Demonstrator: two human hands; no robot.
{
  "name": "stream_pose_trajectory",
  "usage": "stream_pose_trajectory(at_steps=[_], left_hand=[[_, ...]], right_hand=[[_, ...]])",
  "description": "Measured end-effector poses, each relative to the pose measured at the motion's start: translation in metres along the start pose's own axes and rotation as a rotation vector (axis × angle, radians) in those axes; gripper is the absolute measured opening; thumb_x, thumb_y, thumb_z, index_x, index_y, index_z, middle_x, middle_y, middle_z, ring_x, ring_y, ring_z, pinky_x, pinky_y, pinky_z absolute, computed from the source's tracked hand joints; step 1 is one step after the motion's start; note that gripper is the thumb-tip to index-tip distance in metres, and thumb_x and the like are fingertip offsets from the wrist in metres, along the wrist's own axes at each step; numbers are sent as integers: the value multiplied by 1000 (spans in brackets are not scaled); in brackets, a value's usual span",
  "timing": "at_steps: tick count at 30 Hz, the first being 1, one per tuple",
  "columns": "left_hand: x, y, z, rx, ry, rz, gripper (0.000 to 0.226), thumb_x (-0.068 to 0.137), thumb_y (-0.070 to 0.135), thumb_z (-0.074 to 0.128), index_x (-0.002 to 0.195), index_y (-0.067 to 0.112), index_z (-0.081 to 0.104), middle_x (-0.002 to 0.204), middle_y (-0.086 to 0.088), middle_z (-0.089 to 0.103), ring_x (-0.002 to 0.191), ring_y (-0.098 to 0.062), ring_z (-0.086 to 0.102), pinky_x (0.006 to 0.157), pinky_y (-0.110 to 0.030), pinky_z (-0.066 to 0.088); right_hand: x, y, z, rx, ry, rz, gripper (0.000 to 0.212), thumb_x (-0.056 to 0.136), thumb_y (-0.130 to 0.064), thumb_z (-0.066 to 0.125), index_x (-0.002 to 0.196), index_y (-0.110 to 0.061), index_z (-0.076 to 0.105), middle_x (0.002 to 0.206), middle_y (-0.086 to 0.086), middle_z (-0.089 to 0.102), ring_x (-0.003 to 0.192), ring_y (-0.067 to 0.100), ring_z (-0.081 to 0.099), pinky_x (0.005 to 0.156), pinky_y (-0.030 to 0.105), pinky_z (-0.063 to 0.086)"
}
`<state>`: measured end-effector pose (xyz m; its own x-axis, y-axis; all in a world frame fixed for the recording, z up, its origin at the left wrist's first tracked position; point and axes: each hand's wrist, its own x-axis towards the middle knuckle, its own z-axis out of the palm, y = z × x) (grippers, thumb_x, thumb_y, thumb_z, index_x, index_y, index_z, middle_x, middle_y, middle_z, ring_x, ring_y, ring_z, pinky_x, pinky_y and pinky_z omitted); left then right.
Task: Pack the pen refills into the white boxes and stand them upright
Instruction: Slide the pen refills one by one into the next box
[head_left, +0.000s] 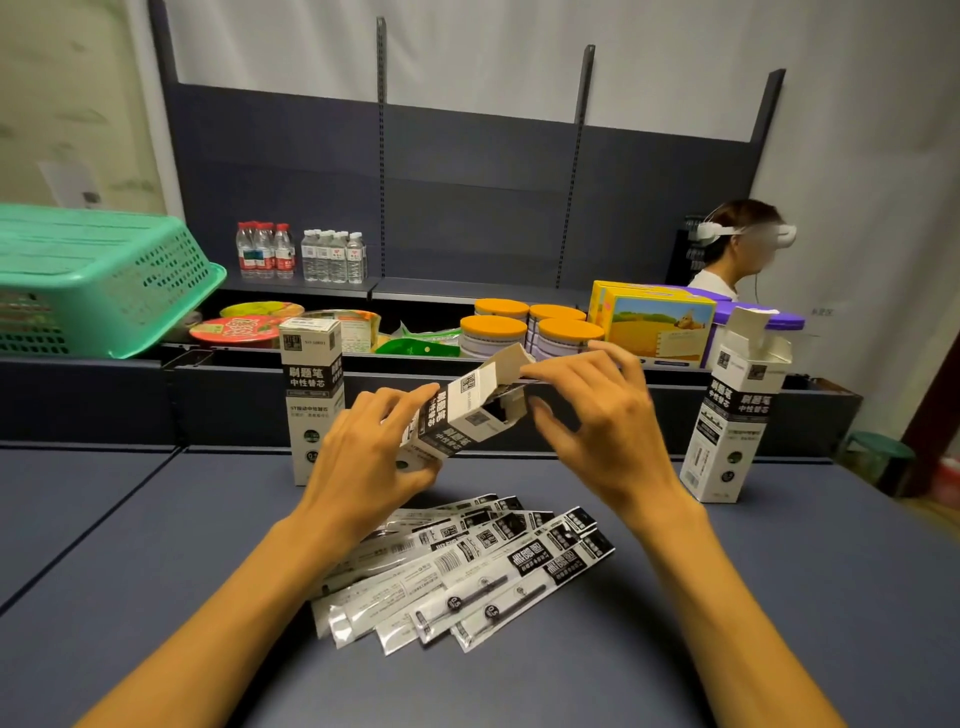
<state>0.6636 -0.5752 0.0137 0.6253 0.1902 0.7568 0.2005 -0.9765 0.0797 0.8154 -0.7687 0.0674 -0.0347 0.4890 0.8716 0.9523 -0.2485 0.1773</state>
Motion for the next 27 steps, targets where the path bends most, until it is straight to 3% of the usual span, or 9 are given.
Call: stream_pose_trajectory(at_steps=[5,9,12,19,24,27], left_hand=[[0,3,1,-7,-6,14,81,67,34,80,139,21,45,112,0,58,95,-19,52,72,-36,49],[-1,2,1,-12,-8,11,82,68,34,81,140,21,44,112,0,58,95,-18,51,73,-35,48],[0,2,1,-18,2,6,81,68,34,81,139,20,45,111,-1,58,94,-18,51,72,-35,49],[-1,3,3,-20,-11,17,83,66,33,82,139,20,44,112,-1,58,93,-18,52,71,-35,49],[-1,-1,0,-50,19,-23,82,68,31,82,140,19,44,111,-1,58,93,-19,52,71,-35,49],[0,-3,-3,-74,40,-45,82,69,30,82,141,20,42,112,-2,58,95,-19,51,71,-35,49]], right_hand=[[-3,-9,12,20,-53,-98,14,84,-13,67,97,-14,70,94,2,73,87,23,63,90,35,38],[-3,-8,11,85,-65,-49,22,90,-21,57,109,-14,67,105,0,71,94,19,61,90,35,42],[-4,-1,5,112,-13,30,28,91,-25,52,110,-13,68,101,1,71,93,19,60,85,35,45],[-8,-6,13,180,-138,-13,29,91,-23,49,112,-15,68,105,-1,71,98,17,58,86,33,44],[-8,-2,6,351,-48,202,24,91,-27,55,111,-20,68,102,-6,70,95,9,60,87,27,45],[-12,-1,6,543,-215,360,12,91,-23,63,102,-23,69,90,-11,70,84,5,63,78,25,52]])
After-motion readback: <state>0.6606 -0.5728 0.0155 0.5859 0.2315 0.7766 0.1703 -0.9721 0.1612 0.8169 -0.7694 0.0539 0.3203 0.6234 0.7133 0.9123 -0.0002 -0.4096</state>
